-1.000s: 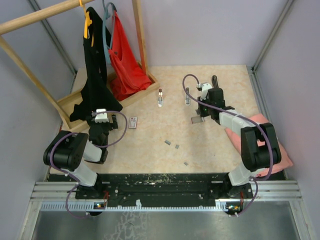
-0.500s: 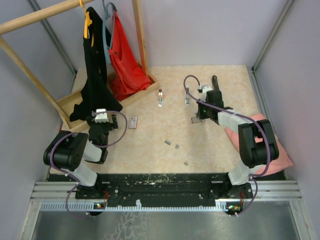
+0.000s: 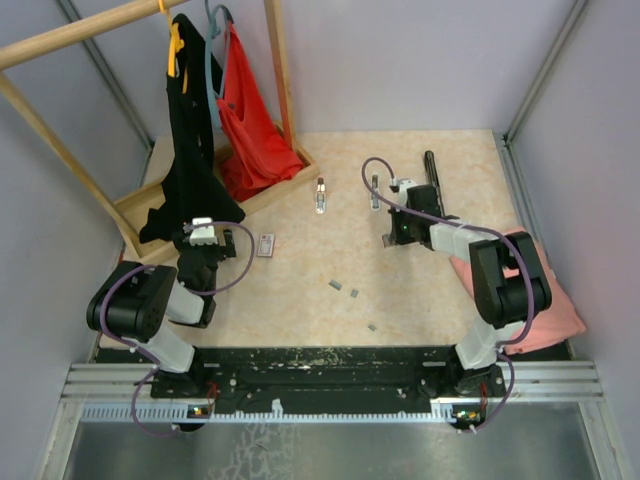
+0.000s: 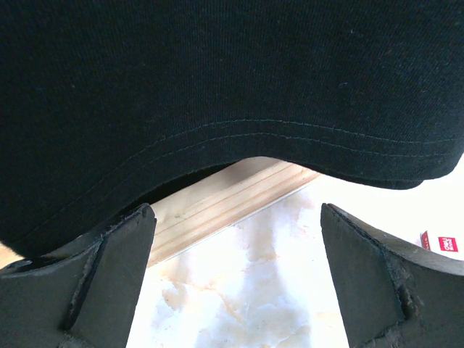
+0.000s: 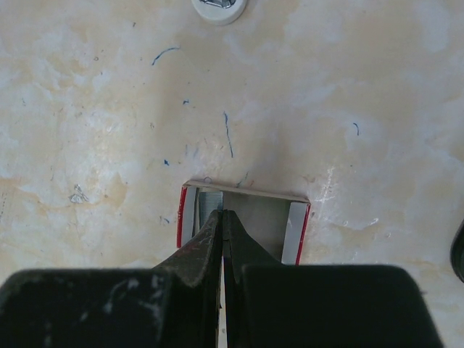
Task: Unload the staples from the stapler
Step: Place the staple in the staple box.
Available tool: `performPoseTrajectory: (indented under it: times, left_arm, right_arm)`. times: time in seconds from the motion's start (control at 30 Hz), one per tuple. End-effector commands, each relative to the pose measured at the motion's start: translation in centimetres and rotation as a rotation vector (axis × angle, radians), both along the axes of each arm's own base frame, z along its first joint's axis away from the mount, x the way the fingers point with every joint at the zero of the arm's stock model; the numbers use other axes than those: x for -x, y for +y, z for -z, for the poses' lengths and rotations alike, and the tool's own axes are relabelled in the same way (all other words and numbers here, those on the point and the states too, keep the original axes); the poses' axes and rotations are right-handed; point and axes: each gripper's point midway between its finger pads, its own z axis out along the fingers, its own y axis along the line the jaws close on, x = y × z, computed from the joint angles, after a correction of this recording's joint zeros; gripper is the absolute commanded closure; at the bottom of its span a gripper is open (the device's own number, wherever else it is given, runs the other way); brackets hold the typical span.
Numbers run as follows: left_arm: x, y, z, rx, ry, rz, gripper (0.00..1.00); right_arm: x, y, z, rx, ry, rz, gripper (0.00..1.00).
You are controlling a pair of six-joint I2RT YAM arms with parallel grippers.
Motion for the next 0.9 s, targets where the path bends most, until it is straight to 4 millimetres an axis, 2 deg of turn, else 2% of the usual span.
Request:
performPoseTrajectory:
  times: [0.0,0.33,0.87]
  left_arm:
    - [-0.47,0.12,-0.91,0.022,-0.036,-0.008,0.0]
    - [-0.48,0.09,-0.91,0.022,-0.036,-0.006,0.0]
    - [-0.48,0.13,-0.91,0.022,-0.036,-0.008,0.0]
  right_arm:
    - [-0.26,1.02,-0.45,-0.02,-0.02,-0.012,1.0]
    - [-0.01,1.68,-0.25,-0.018,-0.014,-0.023,1.0]
    - [-0.15,1.36,-0.08,-0.003,-0.011,0.0,1.0]
